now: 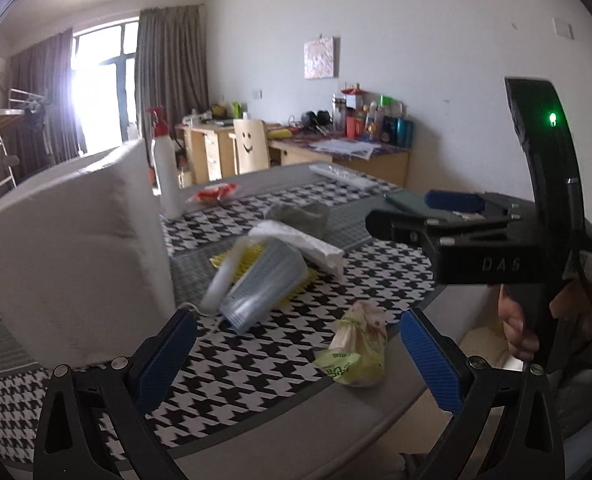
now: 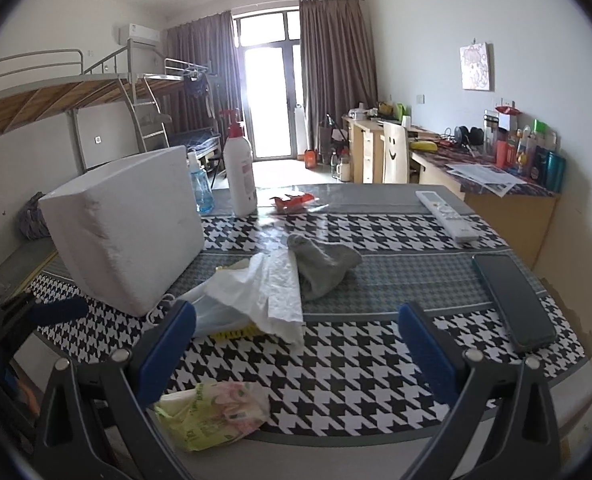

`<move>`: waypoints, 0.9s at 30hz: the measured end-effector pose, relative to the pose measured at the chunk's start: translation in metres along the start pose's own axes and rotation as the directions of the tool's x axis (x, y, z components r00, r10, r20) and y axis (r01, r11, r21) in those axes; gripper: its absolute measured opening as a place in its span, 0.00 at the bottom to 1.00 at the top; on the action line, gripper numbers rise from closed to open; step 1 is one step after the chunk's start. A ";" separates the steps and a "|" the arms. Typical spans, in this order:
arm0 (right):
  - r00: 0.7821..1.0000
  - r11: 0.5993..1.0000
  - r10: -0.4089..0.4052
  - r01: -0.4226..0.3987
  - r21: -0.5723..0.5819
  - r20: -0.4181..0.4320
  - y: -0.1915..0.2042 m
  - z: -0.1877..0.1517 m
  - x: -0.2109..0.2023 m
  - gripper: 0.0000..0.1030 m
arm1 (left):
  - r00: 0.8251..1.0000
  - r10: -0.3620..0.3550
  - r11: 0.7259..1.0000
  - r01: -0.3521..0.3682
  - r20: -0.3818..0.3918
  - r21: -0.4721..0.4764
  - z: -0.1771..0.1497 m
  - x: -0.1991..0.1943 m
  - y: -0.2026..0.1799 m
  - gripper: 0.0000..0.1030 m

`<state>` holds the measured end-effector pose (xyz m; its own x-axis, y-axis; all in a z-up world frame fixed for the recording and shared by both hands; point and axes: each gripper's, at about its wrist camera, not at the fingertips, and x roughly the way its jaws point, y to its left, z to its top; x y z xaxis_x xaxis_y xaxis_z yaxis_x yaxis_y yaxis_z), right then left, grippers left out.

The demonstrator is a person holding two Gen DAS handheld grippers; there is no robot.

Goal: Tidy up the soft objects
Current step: 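Grasp the yellow-green snack packet with the left tool while the right tool moves toward the grey sock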

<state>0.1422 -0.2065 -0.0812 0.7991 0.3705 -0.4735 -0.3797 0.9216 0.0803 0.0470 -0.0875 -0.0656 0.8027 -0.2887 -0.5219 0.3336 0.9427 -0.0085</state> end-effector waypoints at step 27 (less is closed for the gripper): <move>0.989 1.000 0.011 -0.014 -0.018 -0.145 -0.044 0.014 0.054 0.99 | 0.986 -0.010 0.999 0.017 -0.166 0.041 -0.013 0.064 -0.023 0.97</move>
<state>0.2082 -0.2254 -0.0981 0.7187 0.3597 -0.5950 -0.3986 0.9144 0.0712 0.0844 -0.1258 -0.1097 0.7061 -0.2663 -0.6562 0.3672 0.9300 0.0177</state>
